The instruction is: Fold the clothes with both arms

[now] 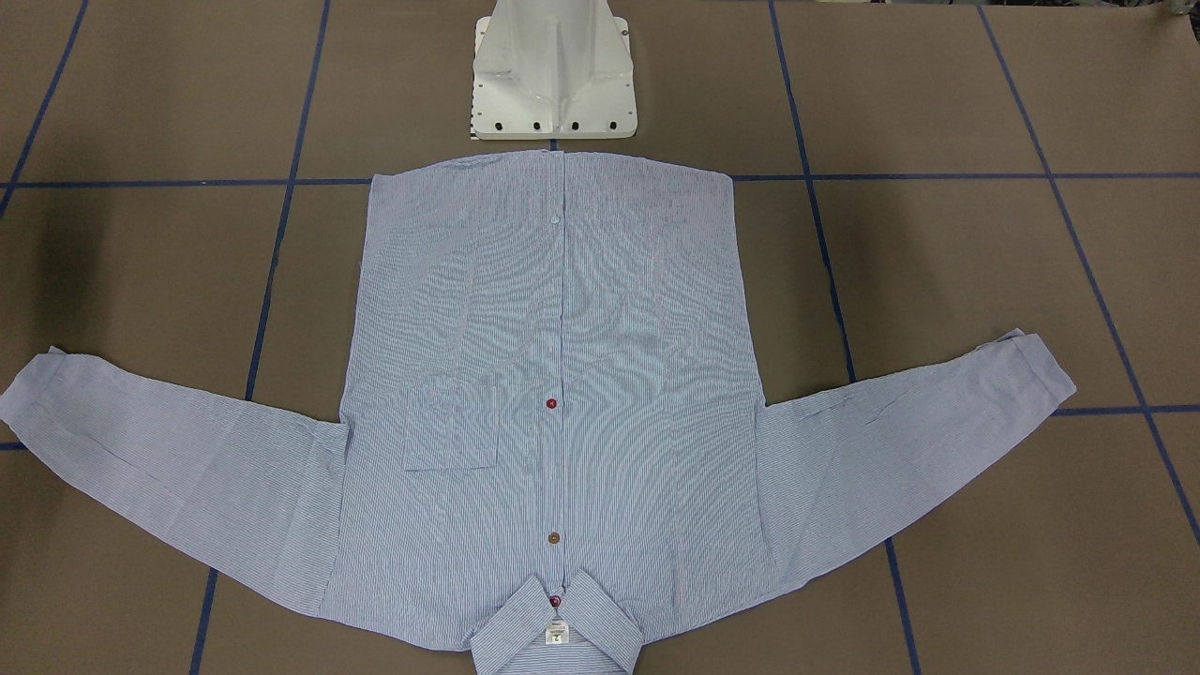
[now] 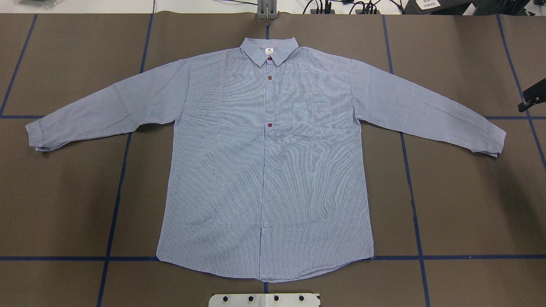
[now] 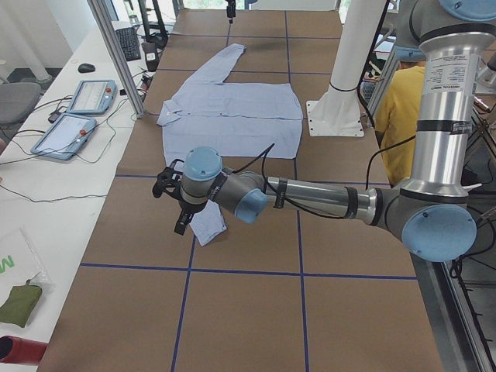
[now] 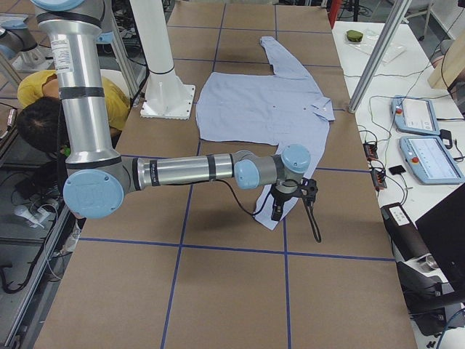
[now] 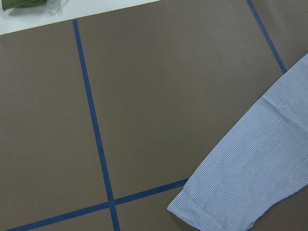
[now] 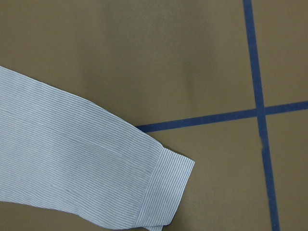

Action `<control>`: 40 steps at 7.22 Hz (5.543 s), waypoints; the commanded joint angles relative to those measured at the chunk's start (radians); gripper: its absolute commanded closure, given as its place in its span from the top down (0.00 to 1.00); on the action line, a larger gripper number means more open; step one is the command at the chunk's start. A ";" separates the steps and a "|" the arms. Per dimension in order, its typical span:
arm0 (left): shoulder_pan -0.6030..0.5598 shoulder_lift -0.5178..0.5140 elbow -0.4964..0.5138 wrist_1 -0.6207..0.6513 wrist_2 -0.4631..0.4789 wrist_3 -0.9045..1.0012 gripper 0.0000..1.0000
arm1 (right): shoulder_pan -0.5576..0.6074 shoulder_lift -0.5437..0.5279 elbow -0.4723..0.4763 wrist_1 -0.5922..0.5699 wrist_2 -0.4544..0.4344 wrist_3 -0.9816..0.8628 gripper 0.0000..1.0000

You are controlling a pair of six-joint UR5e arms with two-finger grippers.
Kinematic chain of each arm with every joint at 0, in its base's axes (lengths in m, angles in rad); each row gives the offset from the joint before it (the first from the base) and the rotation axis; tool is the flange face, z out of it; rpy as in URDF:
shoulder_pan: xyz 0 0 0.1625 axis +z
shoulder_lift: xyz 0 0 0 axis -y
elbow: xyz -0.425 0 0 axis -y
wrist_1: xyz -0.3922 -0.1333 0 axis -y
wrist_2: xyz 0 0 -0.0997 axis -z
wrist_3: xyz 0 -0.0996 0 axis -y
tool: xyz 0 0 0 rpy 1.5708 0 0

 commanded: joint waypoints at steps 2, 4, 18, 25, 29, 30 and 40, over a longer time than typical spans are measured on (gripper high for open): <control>0.000 0.002 -0.002 -0.041 -0.001 0.000 1.00 | -0.089 -0.146 -0.026 0.414 -0.045 0.555 0.93; 0.000 0.002 -0.002 -0.043 -0.001 0.002 1.00 | -0.192 -0.145 -0.098 0.587 -0.164 0.796 0.88; 0.002 0.003 -0.003 -0.041 -0.002 0.000 1.00 | -0.249 -0.143 -0.117 0.669 -0.175 0.852 0.00; 0.019 0.003 0.010 -0.040 -0.001 -0.002 1.00 | -0.391 0.469 0.067 0.060 -0.257 0.915 0.00; 0.031 0.003 0.010 -0.040 -0.002 -0.002 1.00 | -0.596 0.898 -0.257 0.079 -0.554 1.030 0.00; 0.031 0.005 0.010 -0.040 -0.002 -0.002 1.00 | -0.626 0.977 -0.358 0.146 -0.586 1.079 0.00; 0.058 0.009 0.010 -0.041 -0.002 -0.002 1.00 | -0.758 1.082 -0.582 0.407 -0.721 1.119 0.79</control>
